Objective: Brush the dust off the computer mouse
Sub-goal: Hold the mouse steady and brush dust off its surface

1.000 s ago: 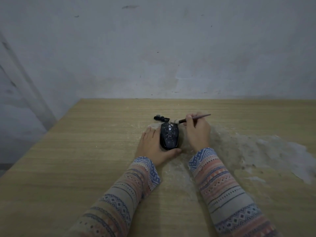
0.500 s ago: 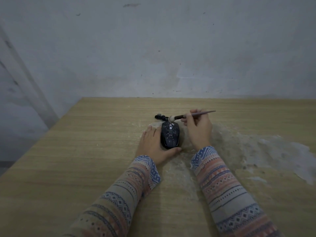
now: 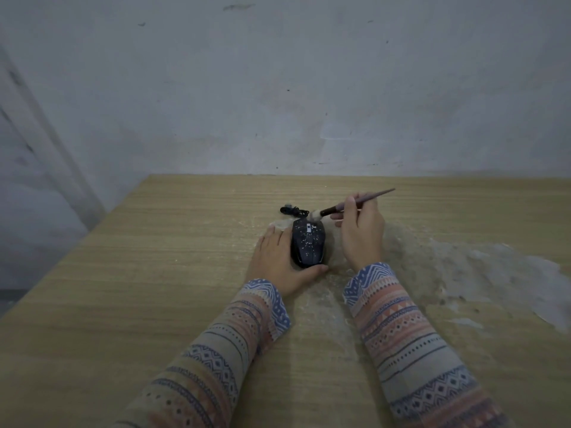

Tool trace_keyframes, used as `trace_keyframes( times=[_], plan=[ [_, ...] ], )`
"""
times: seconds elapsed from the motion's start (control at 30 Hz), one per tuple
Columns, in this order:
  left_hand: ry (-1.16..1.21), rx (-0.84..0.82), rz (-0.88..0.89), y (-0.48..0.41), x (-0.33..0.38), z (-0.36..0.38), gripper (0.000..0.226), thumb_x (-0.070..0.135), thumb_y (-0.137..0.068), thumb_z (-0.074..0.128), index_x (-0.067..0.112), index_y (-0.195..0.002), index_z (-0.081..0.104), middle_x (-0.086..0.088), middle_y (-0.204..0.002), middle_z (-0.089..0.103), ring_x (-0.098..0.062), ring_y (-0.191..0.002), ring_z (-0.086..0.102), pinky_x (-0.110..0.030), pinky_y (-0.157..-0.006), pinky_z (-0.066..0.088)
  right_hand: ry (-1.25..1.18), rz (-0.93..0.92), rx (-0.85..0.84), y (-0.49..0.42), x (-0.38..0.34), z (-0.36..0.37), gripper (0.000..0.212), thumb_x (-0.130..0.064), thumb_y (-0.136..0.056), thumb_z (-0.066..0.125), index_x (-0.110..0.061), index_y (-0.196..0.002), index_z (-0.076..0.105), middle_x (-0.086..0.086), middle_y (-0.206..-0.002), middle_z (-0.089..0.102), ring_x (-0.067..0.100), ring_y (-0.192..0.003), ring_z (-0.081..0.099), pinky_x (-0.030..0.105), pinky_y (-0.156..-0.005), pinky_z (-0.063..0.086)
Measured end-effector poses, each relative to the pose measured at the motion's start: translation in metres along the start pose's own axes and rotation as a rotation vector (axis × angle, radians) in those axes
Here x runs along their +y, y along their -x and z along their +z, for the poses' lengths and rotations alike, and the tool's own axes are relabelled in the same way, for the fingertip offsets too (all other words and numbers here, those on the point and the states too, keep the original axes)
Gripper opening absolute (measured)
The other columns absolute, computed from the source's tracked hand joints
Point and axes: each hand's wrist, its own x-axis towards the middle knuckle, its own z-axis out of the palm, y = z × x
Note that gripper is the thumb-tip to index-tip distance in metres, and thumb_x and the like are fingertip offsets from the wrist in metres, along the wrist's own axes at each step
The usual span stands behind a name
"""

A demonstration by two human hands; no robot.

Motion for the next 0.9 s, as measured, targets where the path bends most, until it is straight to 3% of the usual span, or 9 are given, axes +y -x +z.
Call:
trace_keyframes(
  times=[0.1,0.2,0.3,0.53,0.7,0.9],
  plan=[
    [0.006,0.006,0.0,0.0,-0.0003,0.001,0.108,0.081,-0.063,0.056,0.024,-0.148,0.023,-0.002,-0.154,0.03,-0.022,-0.146,0.014,-0.04,-0.119,0.013,0.034,0.016,-0.042,0.0014,0.0007,0.0004,0.018,-0.025,-0.101,0.043,-0.024,-0.086,0.051,-0.003,-0.083,0.066,0.01,-0.072,0.07,0.039,-0.071,0.061],
    [0.008,0.005,0.003,0.0003,-0.0007,0.0009,0.108,0.082,-0.062,0.055,0.024,-0.148,0.023,-0.002,-0.154,0.031,-0.021,-0.146,0.015,-0.042,-0.119,0.015,0.002,-0.027,0.035,0.0013,-0.0019,-0.002,0.019,-0.026,-0.1,0.042,-0.03,-0.082,0.048,-0.005,-0.075,0.065,0.005,-0.061,0.068,0.035,-0.062,0.061],
    [0.001,0.004,0.009,-0.0001,-0.0007,0.0003,0.109,0.083,-0.062,0.054,0.024,-0.148,0.023,-0.002,-0.153,0.032,-0.022,-0.146,0.016,-0.042,-0.118,0.017,0.014,-0.053,0.031,0.0,-0.0038,-0.003,0.018,-0.026,-0.1,0.043,-0.033,-0.083,0.046,-0.003,-0.079,0.066,0.006,-0.063,0.069,0.033,-0.063,0.06],
    [-0.008,0.01,0.02,0.0002,0.0004,-0.0015,0.108,0.083,-0.062,0.054,0.022,-0.148,0.025,-0.002,-0.151,0.035,-0.022,-0.144,0.021,-0.043,-0.116,0.021,0.002,-0.069,0.048,-0.0005,-0.0071,-0.0054,0.017,-0.027,-0.1,0.043,-0.028,-0.084,0.049,-0.004,-0.073,0.064,0.007,-0.058,0.067,0.033,-0.058,0.06],
    [-0.005,0.002,0.012,0.0003,0.0006,-0.0016,0.11,0.083,-0.062,0.054,0.022,-0.148,0.024,-0.002,-0.152,0.033,-0.022,-0.145,0.017,-0.043,-0.117,0.019,0.058,-0.076,0.005,0.0039,-0.0066,-0.0049,0.019,-0.026,-0.1,0.043,-0.034,-0.084,0.047,0.0,-0.077,0.066,0.014,-0.064,0.07,0.043,-0.062,0.061],
    [0.004,-0.003,0.004,0.0004,0.0009,-0.0015,0.111,0.084,-0.061,0.053,0.022,-0.148,0.025,-0.002,-0.152,0.034,-0.022,-0.145,0.017,-0.043,-0.118,0.019,0.113,-0.111,0.057,0.0026,-0.0072,-0.0072,0.015,-0.031,-0.1,0.043,-0.031,-0.086,0.049,-0.005,-0.074,0.065,0.013,-0.065,0.07,0.045,-0.062,0.06]
  ],
)
